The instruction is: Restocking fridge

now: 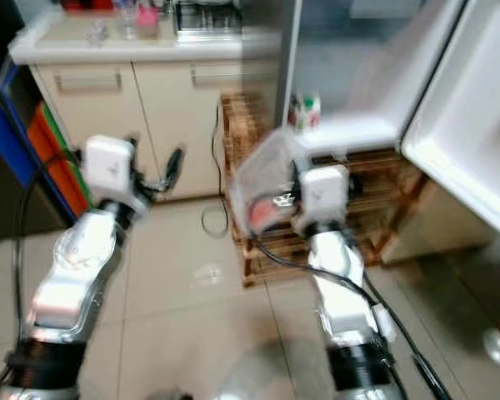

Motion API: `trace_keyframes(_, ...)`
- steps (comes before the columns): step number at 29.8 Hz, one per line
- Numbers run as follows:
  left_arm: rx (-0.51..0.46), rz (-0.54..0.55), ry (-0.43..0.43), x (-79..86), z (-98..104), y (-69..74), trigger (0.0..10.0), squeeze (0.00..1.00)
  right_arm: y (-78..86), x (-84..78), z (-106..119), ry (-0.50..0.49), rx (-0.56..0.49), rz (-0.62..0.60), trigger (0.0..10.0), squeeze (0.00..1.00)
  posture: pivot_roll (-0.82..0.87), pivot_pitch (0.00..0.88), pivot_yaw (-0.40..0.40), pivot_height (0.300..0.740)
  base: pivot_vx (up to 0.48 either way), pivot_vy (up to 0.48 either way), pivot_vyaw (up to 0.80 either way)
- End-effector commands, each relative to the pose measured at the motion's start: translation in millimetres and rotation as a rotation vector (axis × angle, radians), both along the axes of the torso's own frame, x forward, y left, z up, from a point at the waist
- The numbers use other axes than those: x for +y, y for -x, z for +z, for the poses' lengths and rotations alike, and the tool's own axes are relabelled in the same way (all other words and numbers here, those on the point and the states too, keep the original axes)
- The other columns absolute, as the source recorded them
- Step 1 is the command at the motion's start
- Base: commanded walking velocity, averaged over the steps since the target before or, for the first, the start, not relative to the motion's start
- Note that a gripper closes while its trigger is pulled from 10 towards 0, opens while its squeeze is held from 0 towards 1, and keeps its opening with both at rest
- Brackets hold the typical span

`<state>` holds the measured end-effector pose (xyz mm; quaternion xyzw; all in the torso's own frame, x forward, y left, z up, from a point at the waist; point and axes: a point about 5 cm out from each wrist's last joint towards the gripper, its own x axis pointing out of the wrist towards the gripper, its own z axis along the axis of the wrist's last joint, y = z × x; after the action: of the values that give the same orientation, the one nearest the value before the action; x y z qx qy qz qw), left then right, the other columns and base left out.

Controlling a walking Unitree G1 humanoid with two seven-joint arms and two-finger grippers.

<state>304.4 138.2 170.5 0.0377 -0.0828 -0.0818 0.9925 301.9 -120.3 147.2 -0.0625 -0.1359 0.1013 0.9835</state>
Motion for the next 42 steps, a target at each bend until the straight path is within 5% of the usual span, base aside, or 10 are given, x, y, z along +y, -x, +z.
trace_keyframes(1, -0.012, -0.015, 0.000, -6.9, 3.4, -1.1, 10.0, 0.00, 0.5, -9.6, 8.0, 0.008, -0.031, -0.030, 0.0, 0.00, 0.00, 0.000, 0.008, 0.715, 0.262, -0.398, 0.73)
trace_keyframes(23, -0.022, -0.007, -0.006, -6.5, 3.7, 1.5, 10.0, 0.00, -1.6, -4.6, 10.5, -0.006, -0.039, -0.009, 0.0, 0.00, 0.01, 0.000, 0.008, 0.715, 0.185, -0.399, 0.03)
trace_keyframes(33, -0.021, 0.016, -0.015, -3.9, 4.2, -0.5, 10.0, 0.00, -2.3, -4.1, 10.7, 0.002, -0.042, -0.001, 0.0, 0.00, 0.01, 0.000, 0.009, 0.715, 0.000, 0.000, 0.00)
trace_keyframes(42, -0.020, 0.012, 0.006, -3.7, 4.6, -1.4, 10.0, 0.00, -3.4, -3.5, 10.8, 0.007, -0.046, 0.005, 0.0, 0.00, 0.01, 0.000, 0.007, 0.715, 0.430, -0.027, 0.00)
